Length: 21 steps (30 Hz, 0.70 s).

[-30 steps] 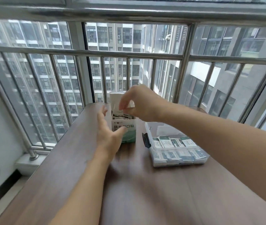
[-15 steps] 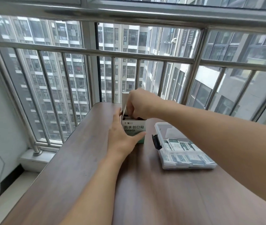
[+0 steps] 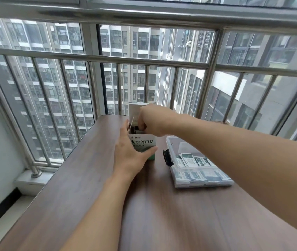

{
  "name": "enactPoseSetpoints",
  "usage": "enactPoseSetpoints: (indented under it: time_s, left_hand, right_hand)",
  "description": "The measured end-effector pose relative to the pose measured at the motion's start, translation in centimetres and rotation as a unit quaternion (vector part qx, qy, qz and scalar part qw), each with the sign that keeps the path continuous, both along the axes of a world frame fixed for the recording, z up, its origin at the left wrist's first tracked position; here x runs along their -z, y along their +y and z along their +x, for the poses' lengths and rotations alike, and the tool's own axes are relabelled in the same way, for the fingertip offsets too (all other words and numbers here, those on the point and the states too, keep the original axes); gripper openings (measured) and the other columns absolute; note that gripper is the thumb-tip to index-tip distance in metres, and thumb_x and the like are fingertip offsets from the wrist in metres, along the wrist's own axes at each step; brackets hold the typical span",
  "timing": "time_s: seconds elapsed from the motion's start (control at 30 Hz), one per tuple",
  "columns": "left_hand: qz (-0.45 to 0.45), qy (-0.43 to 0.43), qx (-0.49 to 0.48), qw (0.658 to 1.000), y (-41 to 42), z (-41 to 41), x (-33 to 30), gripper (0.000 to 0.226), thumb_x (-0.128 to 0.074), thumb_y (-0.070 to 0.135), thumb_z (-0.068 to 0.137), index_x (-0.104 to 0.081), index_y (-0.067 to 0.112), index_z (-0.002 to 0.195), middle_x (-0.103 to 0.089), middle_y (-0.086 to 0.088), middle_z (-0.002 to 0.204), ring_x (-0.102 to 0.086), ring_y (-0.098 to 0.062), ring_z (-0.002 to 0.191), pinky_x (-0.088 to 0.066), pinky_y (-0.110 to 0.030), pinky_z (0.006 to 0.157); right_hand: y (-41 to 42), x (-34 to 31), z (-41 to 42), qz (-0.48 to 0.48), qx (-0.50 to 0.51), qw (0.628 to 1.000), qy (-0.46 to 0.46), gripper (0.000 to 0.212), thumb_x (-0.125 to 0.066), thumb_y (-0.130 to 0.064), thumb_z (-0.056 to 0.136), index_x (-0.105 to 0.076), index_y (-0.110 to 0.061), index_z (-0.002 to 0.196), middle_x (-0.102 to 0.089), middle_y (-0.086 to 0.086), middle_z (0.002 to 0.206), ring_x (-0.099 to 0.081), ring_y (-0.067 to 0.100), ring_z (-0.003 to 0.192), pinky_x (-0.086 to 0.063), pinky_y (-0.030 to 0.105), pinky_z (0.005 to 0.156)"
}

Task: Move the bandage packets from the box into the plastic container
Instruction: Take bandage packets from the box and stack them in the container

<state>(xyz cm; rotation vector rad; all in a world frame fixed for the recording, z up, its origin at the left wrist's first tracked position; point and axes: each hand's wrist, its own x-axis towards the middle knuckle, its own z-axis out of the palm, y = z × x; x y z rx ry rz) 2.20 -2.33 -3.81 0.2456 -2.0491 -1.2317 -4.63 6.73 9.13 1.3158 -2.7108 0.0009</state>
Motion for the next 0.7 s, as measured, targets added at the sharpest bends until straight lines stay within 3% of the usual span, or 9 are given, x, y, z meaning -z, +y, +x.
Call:
enactPoseSetpoints:
  time_s: [0.1, 0.23, 0.3, 0.4, 0.5, 0.6, 0.7]
  left_hand:
    - [-0.001, 0.001, 0.001, 1.0, -0.1, 0.0, 0.0, 0.118, -0.098, 0.035, 0.057, -0.029, 0.03, 0.153, -0.059, 0.006, 0.137, -0.059, -0.014, 0.121, -0.051, -0.039, 0.103]
    - [-0.015, 0.011, -0.008, 1.0, 0.2, 0.1, -0.2, 0.119, -0.096, 0.039, 0.059, -0.026, 0.026, 0.155, -0.048, 0.004, 0.15, -0.048, -0.013, 0.135, -0.043, -0.041, 0.113]
    - [-0.032, 0.065, -0.026, 0.997, 0.5, 0.4, -0.6, 0.103, -0.089, 0.044, 0.069, -0.032, 0.019, 0.152, -0.044, 0.003, 0.148, -0.042, -0.012, 0.138, -0.038, -0.042, 0.116]
    - [-0.022, 0.206, -0.046, 0.977, 0.8, 1.0, -2.3, 0.069, -0.067, 0.044, 0.086, -0.046, 0.008, 0.14, -0.048, -0.006, 0.139, -0.047, -0.019, 0.132, -0.043, -0.046, 0.11]
    - [0.059, 0.262, 0.004, 0.963, 1.7, 1.7, -4.8, 0.052, -0.053, 0.045, 0.093, -0.054, 0.004, 0.126, -0.058, -0.007, 0.122, -0.057, -0.02, 0.116, -0.05, -0.041, 0.098]
    - [0.182, 0.164, 0.166, 0.955, 3.1, 2.5, -7.6, 0.06, -0.043, 0.056, 0.095, -0.059, 0.006, 0.123, -0.066, -0.008, 0.11, -0.065, -0.022, 0.105, -0.052, -0.038, 0.094]
    - [0.236, -0.01, 0.31, 0.921, 4.0, 3.3, -9.1, 0.068, -0.03, 0.065, 0.096, -0.061, 0.012, 0.127, -0.07, -0.011, 0.119, -0.068, -0.028, 0.111, -0.056, -0.049, 0.093]
  right_hand:
    - [0.1, -0.6, 0.0, -0.006, -0.001, 1.0, 0.025, 0.033, -0.068, -0.007, 0.089, -0.059, -0.016, 0.059, -0.054, 0.0, 0.064, -0.057, 0.026, 0.062, -0.053, 0.032, 0.057]
    - [1.5, -4.0, 1.2, -0.059, -0.016, 0.998, 0.017, 0.016, -0.074, -0.018, 0.092, -0.075, -0.006, 0.082, -0.064, -0.004, 0.072, -0.059, 0.007, 0.051, -0.053, 0.025, 0.056]
    - [3.0, -5.8, 1.8, -0.117, -0.025, 0.993, -0.018, 0.013, -0.073, -0.016, 0.092, -0.076, -0.004, 0.087, -0.067, -0.004, 0.075, -0.063, 0.004, 0.045, -0.052, 0.022, 0.047]
    - [6.2, -8.1, 2.3, -0.206, -0.02, 0.975, -0.082, 0.012, -0.072, -0.012, 0.093, -0.078, -0.002, 0.098, -0.075, 0.006, 0.088, -0.072, 0.013, 0.054, -0.06, 0.028, 0.05]
    - [9.6, -9.0, 2.4, -0.279, -0.031, 0.941, -0.189, 0.016, -0.072, -0.009, 0.091, -0.077, -0.003, 0.105, -0.077, 0.007, 0.085, -0.075, 0.02, 0.061, -0.061, 0.027, 0.053]
    - [12.1, -7.9, 2.2, -0.271, -0.061, 0.921, -0.273, 0.016, -0.071, -0.003, 0.089, -0.078, -0.003, 0.104, -0.079, 0.01, 0.083, -0.075, 0.018, 0.065, -0.062, 0.026, 0.059]
    - [13.1, -5.6, 1.8, -0.27, -0.067, 0.918, -0.282, 0.014, -0.069, -0.001, 0.09, -0.078, -0.006, 0.099, -0.078, 0.006, 0.08, -0.072, 0.013, 0.064, -0.06, 0.023, 0.06]
